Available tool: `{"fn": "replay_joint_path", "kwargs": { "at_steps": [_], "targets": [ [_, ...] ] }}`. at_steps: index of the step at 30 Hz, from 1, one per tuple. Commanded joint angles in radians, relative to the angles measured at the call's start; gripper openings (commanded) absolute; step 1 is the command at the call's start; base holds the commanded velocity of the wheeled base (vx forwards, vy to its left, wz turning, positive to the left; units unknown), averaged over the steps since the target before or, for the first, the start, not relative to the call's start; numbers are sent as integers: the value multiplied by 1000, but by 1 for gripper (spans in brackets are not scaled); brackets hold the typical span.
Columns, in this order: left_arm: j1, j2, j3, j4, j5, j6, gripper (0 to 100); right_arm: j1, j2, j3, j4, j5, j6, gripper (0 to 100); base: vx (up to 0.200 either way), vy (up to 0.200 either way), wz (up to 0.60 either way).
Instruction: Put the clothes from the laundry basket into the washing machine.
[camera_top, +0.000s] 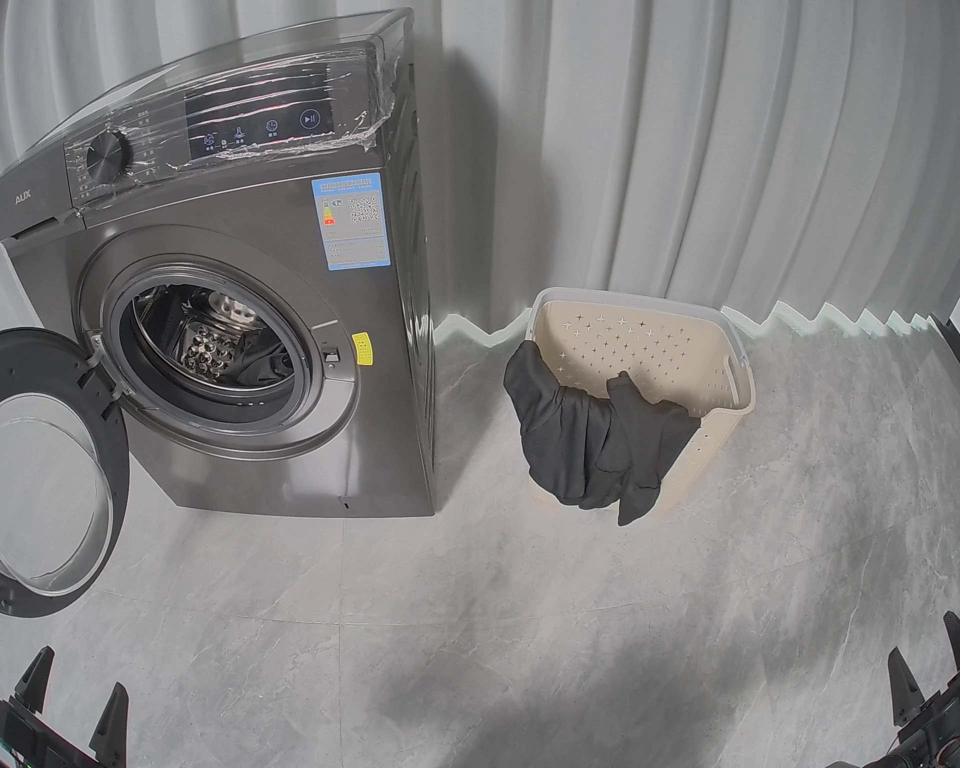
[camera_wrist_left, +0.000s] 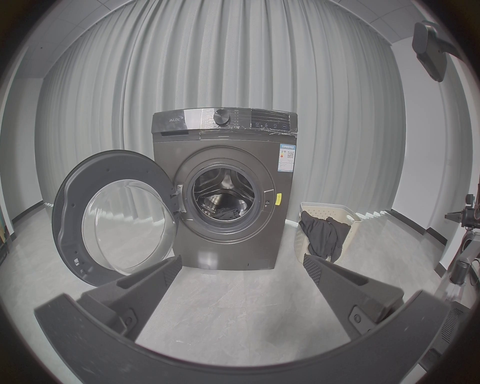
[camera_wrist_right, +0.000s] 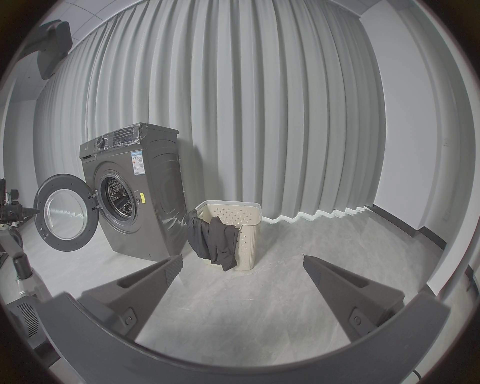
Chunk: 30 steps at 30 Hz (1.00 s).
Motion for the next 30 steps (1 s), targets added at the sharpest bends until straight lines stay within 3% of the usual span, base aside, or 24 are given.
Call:
{"fn": "replay_joint_path", "kwargs": {
  "at_steps": [1, 14, 23, 30],
  "targets": [
    [0, -16, 16, 0, 0, -1, 100, 0, -13, 18, 0, 1, 0, 100, 0, -200, 0],
    [0, -16, 16, 0, 0, -1, 100, 0, -13, 18, 0, 1, 0, 100, 0, -200, 0],
    [1, -16, 16, -1, -3, 13, 100, 0, -13, 18, 0, 1, -2, 100, 0, 0, 0],
    [0, -16, 16, -1, 0, 5, 100, 0, -12, 18, 0, 1, -2, 100, 200, 0, 0]
  ]
}}
